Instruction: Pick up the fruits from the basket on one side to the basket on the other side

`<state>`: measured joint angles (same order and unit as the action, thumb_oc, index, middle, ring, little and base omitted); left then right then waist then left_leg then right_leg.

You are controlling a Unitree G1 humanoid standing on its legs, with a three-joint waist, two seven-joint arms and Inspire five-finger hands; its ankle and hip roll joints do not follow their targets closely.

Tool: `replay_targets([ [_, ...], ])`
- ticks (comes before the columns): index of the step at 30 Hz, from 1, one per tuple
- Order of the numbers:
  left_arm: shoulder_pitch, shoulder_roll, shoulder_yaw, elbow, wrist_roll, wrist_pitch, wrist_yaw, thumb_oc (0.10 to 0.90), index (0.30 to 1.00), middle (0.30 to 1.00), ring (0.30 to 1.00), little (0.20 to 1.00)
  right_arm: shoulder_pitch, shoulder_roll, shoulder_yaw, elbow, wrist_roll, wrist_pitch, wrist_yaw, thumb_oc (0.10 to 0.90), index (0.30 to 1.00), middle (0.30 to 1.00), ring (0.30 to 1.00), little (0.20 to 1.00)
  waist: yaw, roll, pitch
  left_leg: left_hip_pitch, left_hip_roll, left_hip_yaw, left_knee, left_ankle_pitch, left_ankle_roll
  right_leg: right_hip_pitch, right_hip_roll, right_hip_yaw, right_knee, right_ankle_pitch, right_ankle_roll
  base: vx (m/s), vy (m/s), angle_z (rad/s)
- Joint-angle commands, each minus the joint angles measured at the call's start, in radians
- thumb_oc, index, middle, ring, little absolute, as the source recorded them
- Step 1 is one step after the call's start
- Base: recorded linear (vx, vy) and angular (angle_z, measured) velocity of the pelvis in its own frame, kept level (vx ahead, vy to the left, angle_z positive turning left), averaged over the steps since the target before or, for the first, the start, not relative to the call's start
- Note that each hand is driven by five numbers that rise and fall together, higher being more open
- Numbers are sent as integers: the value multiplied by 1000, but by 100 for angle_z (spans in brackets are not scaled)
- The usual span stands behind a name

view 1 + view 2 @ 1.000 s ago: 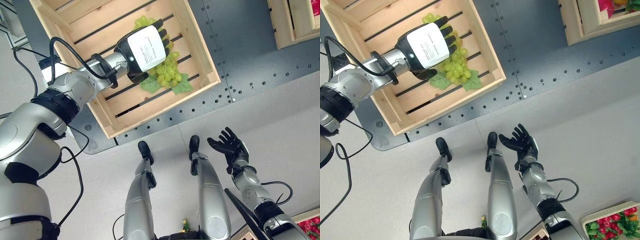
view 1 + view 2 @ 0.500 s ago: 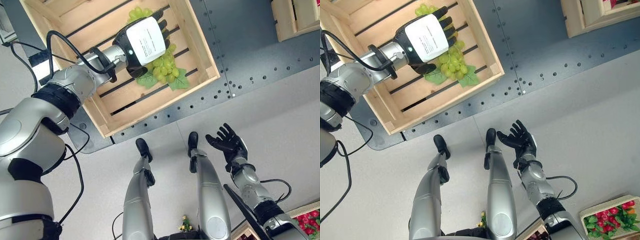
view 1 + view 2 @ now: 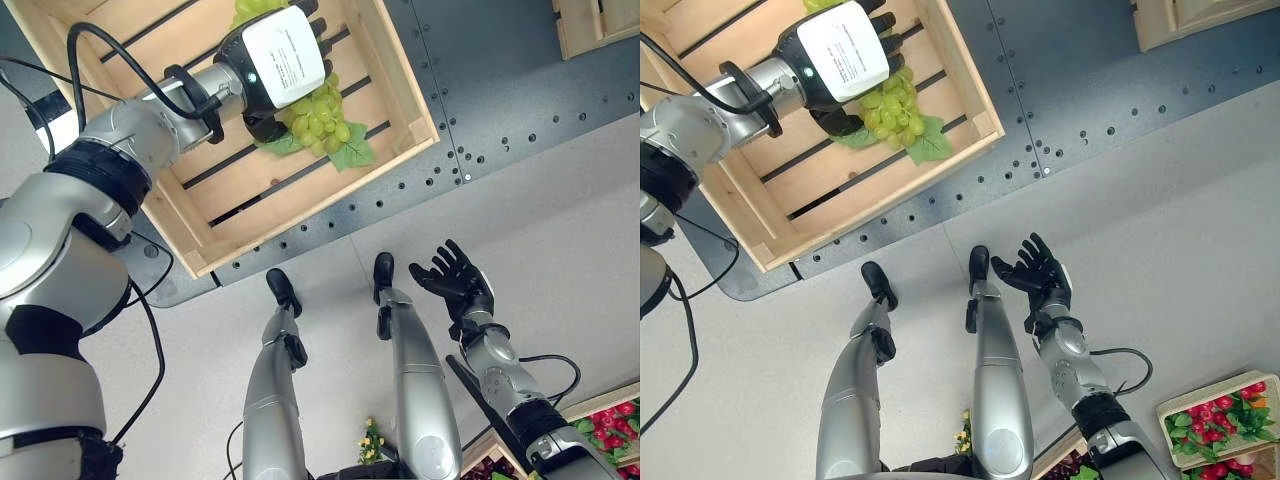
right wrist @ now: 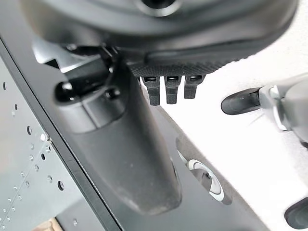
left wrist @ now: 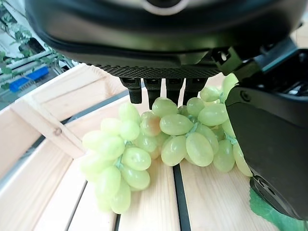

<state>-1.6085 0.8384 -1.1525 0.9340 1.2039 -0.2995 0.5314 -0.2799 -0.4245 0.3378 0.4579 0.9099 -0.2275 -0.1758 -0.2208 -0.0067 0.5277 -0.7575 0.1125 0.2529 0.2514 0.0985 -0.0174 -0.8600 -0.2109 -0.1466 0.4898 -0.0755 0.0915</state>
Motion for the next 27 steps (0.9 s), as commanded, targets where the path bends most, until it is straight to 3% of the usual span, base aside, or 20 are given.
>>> replay_targets([
  [1, -15, -30, -17, 60, -25, -51, -108, 800, 900, 900, 900, 900, 4, -45, -15, -58, -18, -72, -34, 800, 900, 900, 900, 900, -17, -24, -8, -2, 16, 57, 51, -124, -24, 20, 40, 24, -90, 48, 10, 0, 0, 0],
  [3, -11, -27, -35, 45, -68, -54, -163, 800, 900, 900, 900, 900, 1, -47, -12, -61, -13, -78, -35, 800, 900, 900, 900, 900, -16, -23, -8, -6, 15, 57, 50, -124, -23, 15, 41, 25, -89, 49, 10, -21, -1, 0],
  [4, -8, -24, -42, 34, -89, -61, -180, 769, 853, 853, 853, 853, 2, -48, -11, -63, -11, -82, -34, 800, 900, 900, 900, 900, -15, -22, -8, -7, 15, 57, 52, -125, -21, 13, 41, 25, -87, 48, 10, -32, -3, 0],
  [5, -8, -24, -42, 33, -94, -64, -182, 400, 300, 300, 300, 300, 3, -48, -11, -64, -11, -83, -34, 800, 900, 900, 900, 900, -15, -22, -8, -7, 15, 56, 52, -126, -21, 13, 41, 25, -87, 48, 10, -35, -4, 0],
  [10, -18, -17, -50, 7, -125, -92, -163, 400, 300, 300, 300, 300, 5, -48, -23, -59, -8, -95, -23, 800, 900, 900, 900, 900, -12, -21, -8, 13, 18, 62, 48, -128, -20, 36, 36, 17, -99, 51, 11, -38, -2, -1],
  [17, -10, -9, -34, 1, -150, -121, -46, 400, 300, 300, 300, 300, 9, -44, -44, -60, -10, -101, -22, 800, 900, 900, 900, 900, -1, -17, -8, 56, 16, 61, 54, -138, -17, 86, 28, 4, -105, 49, 9, -42, -9, -3],
  [27, 142, 45, 108, -49, -446, -80, 77, 400, 300, 300, 300, 300, 68, -22, -64, -57, -21, -93, -4, 800, 900, 900, 900, 900, 21, -16, -8, 262, 13, 43, 78, -192, -22, 302, 9, -4, -108, 3, 16, -4, 3, 0],
])
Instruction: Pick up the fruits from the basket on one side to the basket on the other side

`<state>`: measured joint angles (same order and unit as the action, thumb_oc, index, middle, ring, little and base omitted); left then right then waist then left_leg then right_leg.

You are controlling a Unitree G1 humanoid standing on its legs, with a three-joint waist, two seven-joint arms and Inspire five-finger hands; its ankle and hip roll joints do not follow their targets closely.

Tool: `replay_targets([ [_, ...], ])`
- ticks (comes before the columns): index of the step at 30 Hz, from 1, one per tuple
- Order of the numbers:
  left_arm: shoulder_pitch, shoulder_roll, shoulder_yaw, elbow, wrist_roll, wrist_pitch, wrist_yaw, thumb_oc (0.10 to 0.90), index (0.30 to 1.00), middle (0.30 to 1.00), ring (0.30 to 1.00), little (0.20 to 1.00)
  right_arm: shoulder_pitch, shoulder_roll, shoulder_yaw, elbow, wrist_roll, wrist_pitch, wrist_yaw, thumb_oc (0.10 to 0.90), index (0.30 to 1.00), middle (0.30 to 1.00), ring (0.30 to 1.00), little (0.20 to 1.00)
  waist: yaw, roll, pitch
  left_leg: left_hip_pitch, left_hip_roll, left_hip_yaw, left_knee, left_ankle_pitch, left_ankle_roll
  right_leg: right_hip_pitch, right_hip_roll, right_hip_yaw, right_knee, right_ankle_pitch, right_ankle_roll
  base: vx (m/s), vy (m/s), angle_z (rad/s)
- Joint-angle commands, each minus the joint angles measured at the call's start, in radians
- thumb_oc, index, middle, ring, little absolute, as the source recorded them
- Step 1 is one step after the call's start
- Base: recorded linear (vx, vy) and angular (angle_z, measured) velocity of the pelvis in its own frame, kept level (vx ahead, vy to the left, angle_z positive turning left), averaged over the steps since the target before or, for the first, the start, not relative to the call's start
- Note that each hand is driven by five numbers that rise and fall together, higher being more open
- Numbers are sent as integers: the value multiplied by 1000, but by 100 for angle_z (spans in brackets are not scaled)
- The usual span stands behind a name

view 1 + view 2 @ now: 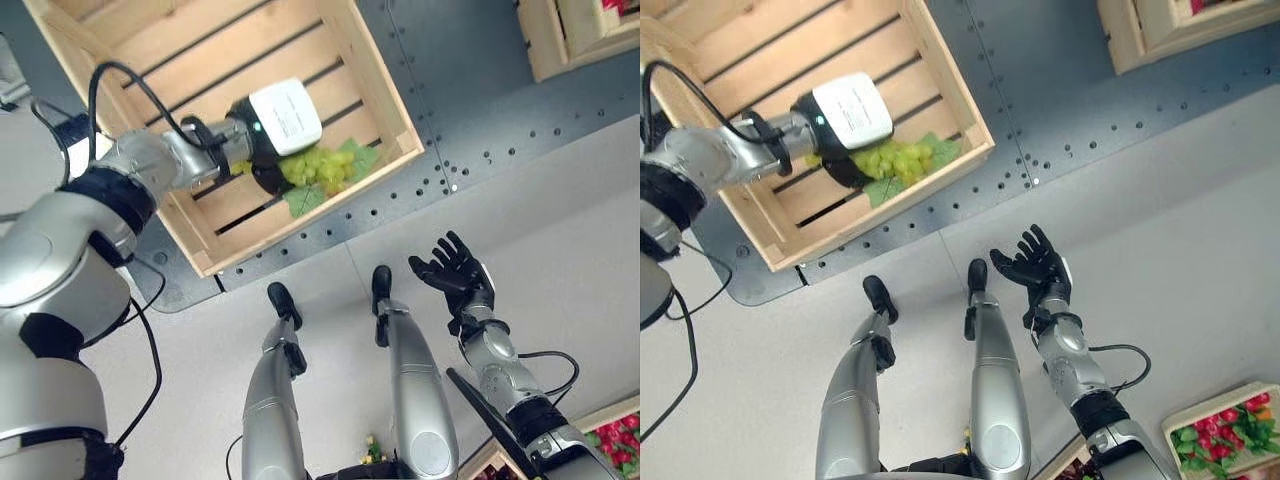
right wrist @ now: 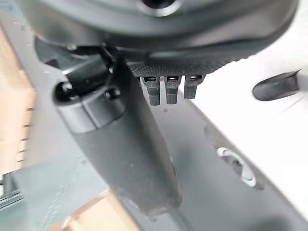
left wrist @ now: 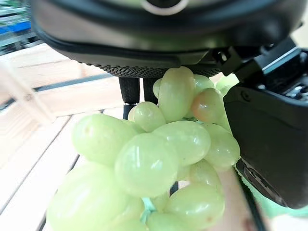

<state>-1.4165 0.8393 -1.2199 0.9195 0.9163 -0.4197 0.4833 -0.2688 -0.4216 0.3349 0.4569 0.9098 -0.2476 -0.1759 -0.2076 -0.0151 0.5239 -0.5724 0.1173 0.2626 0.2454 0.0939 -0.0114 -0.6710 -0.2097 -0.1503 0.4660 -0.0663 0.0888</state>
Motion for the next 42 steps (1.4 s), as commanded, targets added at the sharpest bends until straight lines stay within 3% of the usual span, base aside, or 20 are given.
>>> replay_targets([
  [1, -47, 47, 182, -33, -163, 39, 129, 400, 300, 300, 300, 300, 55, -25, -63, -56, -21, -71, -4, 800, 900, 900, 900, 900, 9, -8, -4, 79, 9, 34, 85, -186, -27, 116, 6, -1, -84, -4, 17, -28, 13, -4],
  [5, 33, 75, 257, -67, -253, 75, 146, 400, 300, 300, 300, 300, 83, -22, -76, -57, -23, -63, 15, 800, 900, 900, 900, 900, 18, -7, -4, 182, 8, 32, 79, -201, -30, 227, -8, -10, -97, -19, 15, 0, 3, -1],
  [10, 191, 82, 414, -112, -463, 132, 158, 400, 300, 300, 300, 300, 117, -8, -83, -52, -33, -65, 36, 800, 900, 900, 900, 900, 29, -3, -7, 306, 7, 33, 64, -210, -33, 361, -23, -24, -122, -31, 12, 20, 26, -5],
  [11, 281, 68, 502, -126, -529, 135, 142, 400, 300, 300, 300, 300, 142, 1, -88, -51, -49, -61, 45, 800, 900, 900, 900, 900, 33, 3, -34, 343, 4, 32, 45, -209, -34, 402, -27, -30, -145, -32, 11, 72, 36, -5],
  [13, 357, 51, 571, -148, -580, 135, 124, 400, 300, 300, 300, 300, 160, 11, -91, -56, -63, -53, 48, 800, 900, 900, 900, 900, 35, 8, -59, 374, 2, 30, 26, -208, -35, 436, -28, -35, -168, -32, 10, 83, 22, -5],
  [18, 579, -66, 814, -237, -902, 118, -2, 400, 300, 300, 300, 300, 215, 45, -89, -85, -167, -45, 86, 800, 900, 900, 900, 900, 42, 27, -157, 494, -5, 24, -65, -201, -39, 567, -23, -57, -264, -31, 10, 75, 5, 1],
  [22, 694, -154, 916, -314, -1115, 94, -121, 400, 300, 300, 300, 300, 243, 53, -63, -123, -224, -23, 166, 800, 900, 900, 900, 900, 50, 35, -242, 585, -8, 21, -145, -186, -39, 657, -17, -72, -335, -20, 19, 117, -30, 2],
  [25, 741, -223, 944, -358, -1258, 99, -214, 400, 300, 300, 300, 300, 228, 69, -35, -128, -231, 0, 213, 800, 900, 900, 900, 900, 68, 41, -316, 650, -9, 18, -201, -176, -43, 728, -11, -91, -403, 1, 26, 129, -67, 7],
  [29, 773, -295, 954, -392, -1386, 91, -299, 400, 300, 300, 300, 300, 167, 94, 8, -133, -218, 23, 248, 800, 900, 900, 900, 900, 95, 45, -371, 722, -7, 9, -265, -167, -47, 805, -3, -117, -469, 17, 32, 77, -71, 16],
  [36, 770, -367, 937, -453, -1573, 112, -436, 400, 300, 300, 300, 300, 41, 127, 58, -157, -135, 95, 312, 800, 900, 900, 900, 900, 140, 43, -424, 759, 11, -17, -333, -139, -67, 876, 16, -179, -553, 47, 33, -7, -65, 6],
  [42, 744, -391, 897, -486, -1624, 139, -490, 400, 300, 300, 300, 300, -52, 104, 85, -200, -133, 161, 303, 800, 900, 900, 900, 900, 159, 35, -445, 745, 22, -41, -333, -127, -78, 887, 31, -194, -553, 38, 21, -35, -48, 7],
])
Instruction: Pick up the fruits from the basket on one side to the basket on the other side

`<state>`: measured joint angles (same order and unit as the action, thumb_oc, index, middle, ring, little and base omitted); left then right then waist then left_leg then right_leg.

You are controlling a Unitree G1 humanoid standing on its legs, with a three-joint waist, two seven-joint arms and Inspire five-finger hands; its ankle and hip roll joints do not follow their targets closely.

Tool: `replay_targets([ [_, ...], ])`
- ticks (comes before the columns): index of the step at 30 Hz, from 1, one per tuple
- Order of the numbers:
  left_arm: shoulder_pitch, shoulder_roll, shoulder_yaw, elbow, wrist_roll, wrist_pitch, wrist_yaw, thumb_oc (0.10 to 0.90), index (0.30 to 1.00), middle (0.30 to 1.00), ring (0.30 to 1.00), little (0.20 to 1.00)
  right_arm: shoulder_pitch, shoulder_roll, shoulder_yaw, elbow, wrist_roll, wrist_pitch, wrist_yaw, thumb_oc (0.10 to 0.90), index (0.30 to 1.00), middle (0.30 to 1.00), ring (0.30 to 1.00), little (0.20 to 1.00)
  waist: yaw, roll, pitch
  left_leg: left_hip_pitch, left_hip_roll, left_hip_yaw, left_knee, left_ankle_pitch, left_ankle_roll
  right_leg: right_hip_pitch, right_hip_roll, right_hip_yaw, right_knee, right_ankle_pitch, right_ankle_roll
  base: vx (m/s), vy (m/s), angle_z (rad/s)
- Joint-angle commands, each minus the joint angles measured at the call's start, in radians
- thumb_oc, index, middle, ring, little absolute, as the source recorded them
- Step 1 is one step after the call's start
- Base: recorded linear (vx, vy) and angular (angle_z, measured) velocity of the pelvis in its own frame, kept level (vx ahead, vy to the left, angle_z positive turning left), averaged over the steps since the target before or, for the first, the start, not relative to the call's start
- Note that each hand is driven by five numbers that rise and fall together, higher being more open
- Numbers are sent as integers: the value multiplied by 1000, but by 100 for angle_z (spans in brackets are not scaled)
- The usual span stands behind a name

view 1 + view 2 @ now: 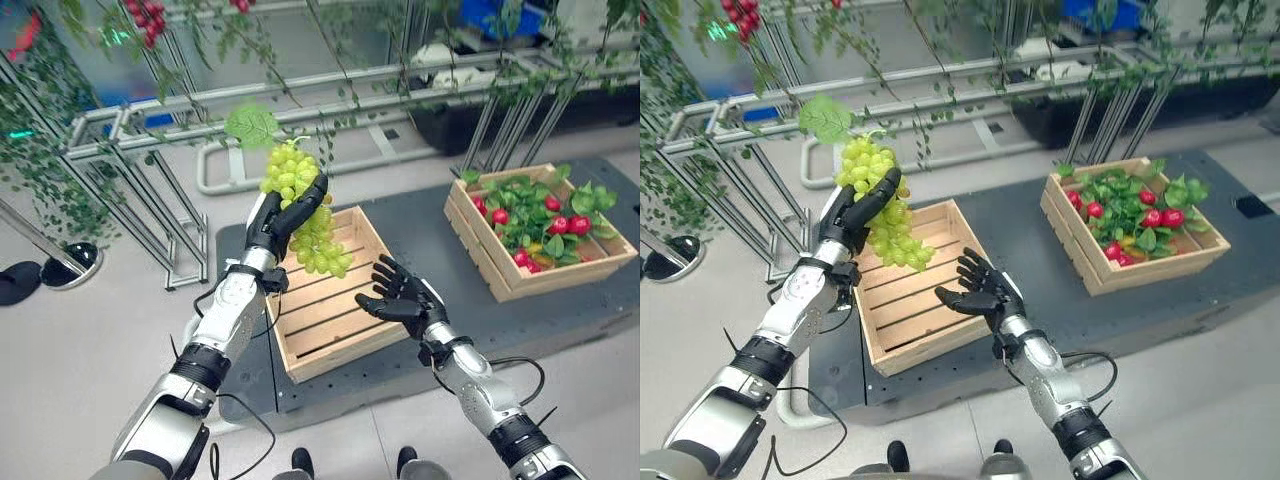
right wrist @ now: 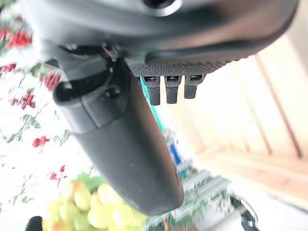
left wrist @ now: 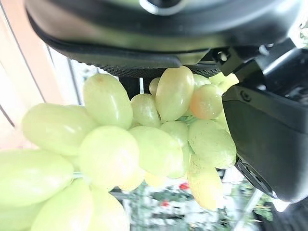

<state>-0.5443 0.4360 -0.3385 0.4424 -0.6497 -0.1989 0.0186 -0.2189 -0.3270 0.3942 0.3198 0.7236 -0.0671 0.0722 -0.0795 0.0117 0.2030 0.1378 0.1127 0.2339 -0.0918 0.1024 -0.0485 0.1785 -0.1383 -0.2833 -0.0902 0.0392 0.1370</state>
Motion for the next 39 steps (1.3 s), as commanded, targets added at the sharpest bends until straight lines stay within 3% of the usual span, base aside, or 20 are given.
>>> replay_targets([
  [1, -134, 11, 8, -16, -45, -81, -24, 400, 300, 300, 300, 300, -130, 6, 33, -67, 55, -3, 54, 800, 900, 900, 900, 900, 35, 5, -128, 35, 29, -13, 5, -132, -41, 39, -39, -63, 3, -67, -29, 27, -39, 8],
  [14, -154, 32, -71, -79, 71, -49, -91, 400, 300, 300, 300, 300, -238, 25, 98, -98, 97, 63, 14, 800, 900, 900, 900, 900, 62, 0, -149, 42, 35, -21, 5, -130, -35, 52, -45, -72, 3, -70, -30, 13, -15, 2],
  [29, -176, 67, -191, -114, 183, -70, -211, 400, 300, 300, 300, 300, -281, 47, 142, -123, 177, 68, -3, 800, 900, 900, 900, 900, 74, -5, -157, 46, 33, -28, 5, -137, -30, 55, -50, -69, 3, -71, -22, 22, -5, 3],
  [39, -137, 36, -222, -124, 217, -48, -232, 400, 300, 300, 300, 300, -275, 63, 144, -144, 188, 31, -21, 800, 900, 900, 900, 900, 75, -10, -158, 48, 36, -28, 5, -140, -28, 53, -48, -63, 3, -71, -19, 0, 0, 0],
])
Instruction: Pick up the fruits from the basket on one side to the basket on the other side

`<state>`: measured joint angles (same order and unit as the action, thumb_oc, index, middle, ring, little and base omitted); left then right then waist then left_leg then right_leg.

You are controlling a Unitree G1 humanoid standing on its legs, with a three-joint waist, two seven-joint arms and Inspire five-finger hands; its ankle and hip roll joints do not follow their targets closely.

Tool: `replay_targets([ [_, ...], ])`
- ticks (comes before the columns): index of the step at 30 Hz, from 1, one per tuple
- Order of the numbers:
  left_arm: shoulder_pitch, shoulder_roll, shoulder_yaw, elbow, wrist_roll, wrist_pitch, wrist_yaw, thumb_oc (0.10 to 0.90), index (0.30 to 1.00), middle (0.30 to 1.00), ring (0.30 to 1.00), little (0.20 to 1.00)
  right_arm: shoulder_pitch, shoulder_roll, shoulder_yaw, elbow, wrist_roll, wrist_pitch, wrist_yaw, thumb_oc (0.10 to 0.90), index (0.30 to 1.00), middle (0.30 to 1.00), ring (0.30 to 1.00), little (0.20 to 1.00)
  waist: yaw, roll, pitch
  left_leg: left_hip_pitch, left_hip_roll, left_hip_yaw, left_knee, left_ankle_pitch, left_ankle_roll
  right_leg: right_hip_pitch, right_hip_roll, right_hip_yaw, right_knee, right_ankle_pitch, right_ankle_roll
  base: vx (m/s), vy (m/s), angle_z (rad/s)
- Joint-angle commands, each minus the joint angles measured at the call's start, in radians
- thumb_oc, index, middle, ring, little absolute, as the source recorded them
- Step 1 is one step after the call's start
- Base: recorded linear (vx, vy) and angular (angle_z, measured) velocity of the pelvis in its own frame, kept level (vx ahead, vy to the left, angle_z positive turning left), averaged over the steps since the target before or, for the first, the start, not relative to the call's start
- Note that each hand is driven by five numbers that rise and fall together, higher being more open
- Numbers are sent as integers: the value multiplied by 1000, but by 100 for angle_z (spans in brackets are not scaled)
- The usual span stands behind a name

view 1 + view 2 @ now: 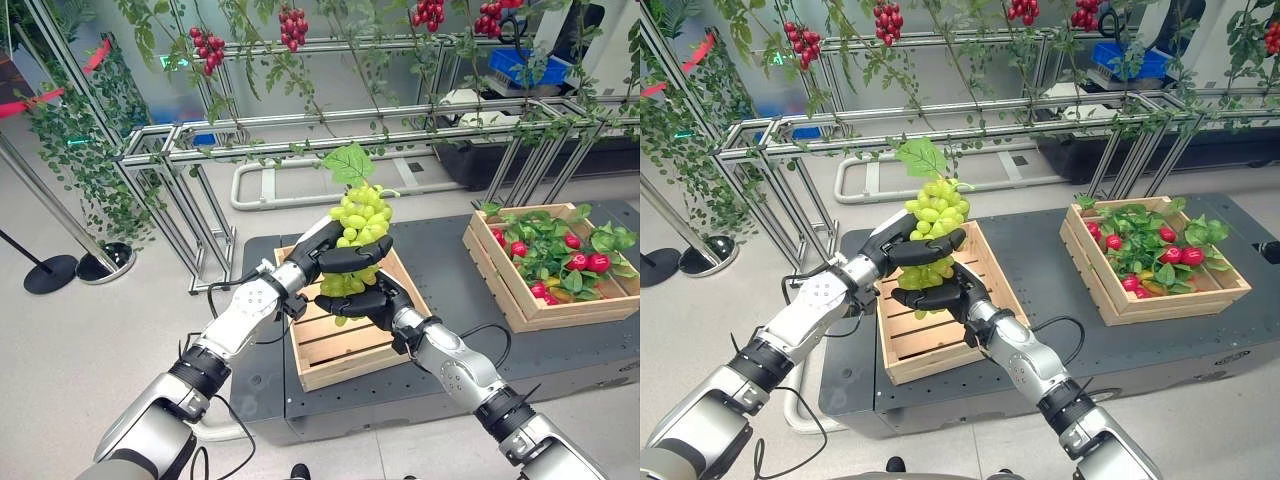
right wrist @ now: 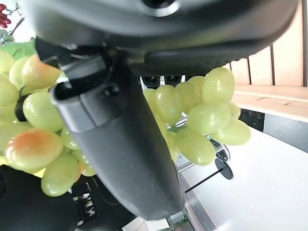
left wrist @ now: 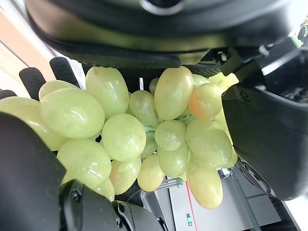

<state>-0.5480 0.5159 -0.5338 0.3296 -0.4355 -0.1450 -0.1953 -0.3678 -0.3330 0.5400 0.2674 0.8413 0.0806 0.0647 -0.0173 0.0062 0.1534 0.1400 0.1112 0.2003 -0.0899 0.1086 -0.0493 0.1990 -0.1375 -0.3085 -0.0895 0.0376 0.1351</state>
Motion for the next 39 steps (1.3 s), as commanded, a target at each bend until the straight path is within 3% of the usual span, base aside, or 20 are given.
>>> replay_targets([
  [1, -131, -43, -28, -9, 3, -103, -19, 400, 300, 300, 300, 300, -127, 68, -3, -94, 72, -118, -17, 800, 900, 900, 900, 900, 13, -5, -108, 47, 37, 6, 3, -146, -27, 32, -49, -37, 2, -69, -17, 0, 0, 0],
  [5, -107, -49, -26, 1, 8, -99, -14, 400, 300, 300, 300, 300, -122, 72, -17, -106, 101, -136, -23, 800, 900, 900, 900, 900, 14, -7, -111, 50, 38, 5, 3, -149, -25, 32, -49, -34, 2, -69, -17, 0, 0, 0],
  [6, -102, -53, -23, 6, 5, -96, -10, 400, 300, 300, 300, 300, -119, 77, -20, -104, 105, -147, -26, 413, 319, 319, 319, 319, 15, -7, -111, 50, 38, 5, 3, -149, -25, 32, -49, -34, 2, -69, -17, 0, 0, 0],
  [7, -94, -55, -19, 10, 1, -94, -7, 400, 300, 300, 300, 300, -113, 79, -23, -105, 105, -153, -28, 400, 300, 300, 300, 300, 15, -8, -111, 51, 39, 5, 3, -150, -25, 33, -49, -34, 2, -69, -17, 0, 0, 0],
  [14, -31, -82, 14, 32, 14, -77, 36, 400, 300, 300, 300, 300, -69, 86, -48, -107, 97, -170, -41, 400, 300, 300, 300, 300, 16, -9, -113, 52, 40, 3, 3, -149, -22, 31, -51, -35, 2, -68, -15, 0, 0, 0],
  [15, -24, -85, 19, 41, 13, -60, 52, 513, 469, 469, 469, 469, -65, 86, -51, -105, 99, -174, -46, 400, 300, 300, 300, 300, 16, -8, -113, 51, 40, 3, 3, -148, -23, 31, -51, -35, 2, -68, -15, 0, 0, 0],
  [16, -20, -86, 23, 47, 9, -50, 59, 751, 827, 827, 827, 827, -64, 86, -53, -103, 99, -175, -47, 400, 300, 300, 300, 300, 16, -8, -112, 51, 40, 3, 3, -148, -23, 30, -51, -35, 2, -67, -15, 0, 0, 0],
  [17, -15, -86, 28, 56, 8, -49, 69, 751, 827, 827, 827, 827, -63, 88, -55, -101, 98, -178, -49, 400, 300, 300, 300, 300, 16, -8, -112, 52, 40, 2, 3, -148, -23, 30, -51, -34, 2, -67, -15, 0, 0, 0],
  [18, -11, -90, 35, 71, 14, -53, 65, 800, 900, 900, 900, 900, -62, 89, -57, -101, 95, -178, -53, 400, 300, 300, 300, 300, 17, -8, -112, 52, 39, 1, 3, -149, -22, 31, -50, -35, 2, -67, -15, 0, 0, 0],
  [33, 41, -99, 78, 147, 71, -39, 113, 800, 900, 900, 900, 900, -26, 82, -95, -81, 53, -184, -63, 400, 300, 300, 300, 300, 15, -8, -112, 55, 41, 5, 3, -148, -20, 31, -50, -34, 2, -66, -15, 0, 0, 0],
  [39, 47, -73, 70, 165, 164, -51, 127, 800, 900, 900, 900, 900, -23, 72, -102, -84, 49, -190, -61, 400, 300, 300, 300, 300, 14, -6, -109, 53, 41, 7, 3, -147, -21, 27, -52, -34, 2, -65, -14, 0, 0, 0],
])
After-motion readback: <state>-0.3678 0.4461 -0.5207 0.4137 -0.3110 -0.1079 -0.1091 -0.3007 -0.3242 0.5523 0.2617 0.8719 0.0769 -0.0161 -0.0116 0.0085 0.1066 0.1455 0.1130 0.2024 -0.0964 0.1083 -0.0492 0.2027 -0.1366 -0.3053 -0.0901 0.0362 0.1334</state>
